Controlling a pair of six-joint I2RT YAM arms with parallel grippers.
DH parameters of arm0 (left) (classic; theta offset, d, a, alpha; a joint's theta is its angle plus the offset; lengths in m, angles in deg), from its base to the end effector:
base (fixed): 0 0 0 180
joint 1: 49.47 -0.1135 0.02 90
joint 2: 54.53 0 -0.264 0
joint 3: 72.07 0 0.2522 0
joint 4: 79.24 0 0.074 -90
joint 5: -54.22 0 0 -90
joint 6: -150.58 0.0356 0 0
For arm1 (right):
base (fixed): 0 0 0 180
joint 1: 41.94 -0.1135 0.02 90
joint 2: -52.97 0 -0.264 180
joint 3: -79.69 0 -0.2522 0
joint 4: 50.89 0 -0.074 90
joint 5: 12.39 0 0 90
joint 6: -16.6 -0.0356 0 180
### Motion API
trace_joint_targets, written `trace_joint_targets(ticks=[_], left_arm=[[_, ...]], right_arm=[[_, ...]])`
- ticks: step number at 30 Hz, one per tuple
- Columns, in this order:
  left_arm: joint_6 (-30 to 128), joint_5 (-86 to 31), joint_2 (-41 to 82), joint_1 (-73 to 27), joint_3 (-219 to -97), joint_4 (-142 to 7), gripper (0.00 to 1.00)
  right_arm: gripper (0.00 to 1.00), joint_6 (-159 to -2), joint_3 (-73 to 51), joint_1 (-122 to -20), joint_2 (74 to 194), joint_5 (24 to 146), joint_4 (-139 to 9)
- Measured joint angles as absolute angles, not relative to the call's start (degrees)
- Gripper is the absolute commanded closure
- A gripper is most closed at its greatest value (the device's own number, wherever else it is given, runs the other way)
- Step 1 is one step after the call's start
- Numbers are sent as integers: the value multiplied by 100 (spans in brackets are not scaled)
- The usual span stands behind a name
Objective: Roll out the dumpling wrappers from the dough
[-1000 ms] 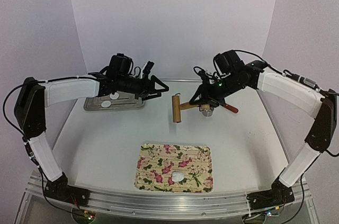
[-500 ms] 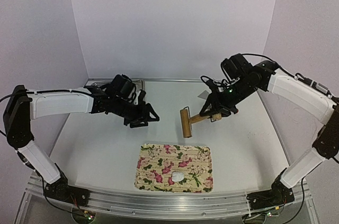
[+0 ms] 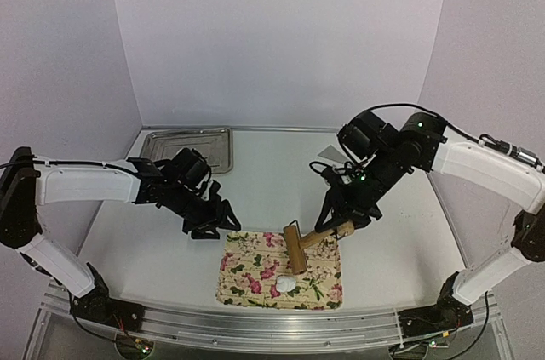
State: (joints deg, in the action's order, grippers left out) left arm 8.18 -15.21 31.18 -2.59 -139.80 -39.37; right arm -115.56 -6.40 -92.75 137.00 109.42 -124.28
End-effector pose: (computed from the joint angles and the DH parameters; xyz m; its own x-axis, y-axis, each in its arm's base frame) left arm 0.1940 -0.2255 0.2080 -0.9958 -0.0218 -0.0890 0.0364 0.7968 -0.6031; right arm 0.1671 0.2347 0.3260 -0.9610 -0.2761 -0.0140 -0.2188 0.7286 0.6491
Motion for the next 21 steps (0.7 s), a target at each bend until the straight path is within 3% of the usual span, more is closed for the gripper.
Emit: trace_joint_targets(ticks=[6,21], left_arm=[[804,-1460,3061,-259,-13510,-3953,18],[1336,-1262,3484,-259,-13406,-4333,34]], right_arm=[[100,-12120,-820,-9808,13802,10810,-12425],[100,-12624,-989,-9950,14368,10482,-11912]])
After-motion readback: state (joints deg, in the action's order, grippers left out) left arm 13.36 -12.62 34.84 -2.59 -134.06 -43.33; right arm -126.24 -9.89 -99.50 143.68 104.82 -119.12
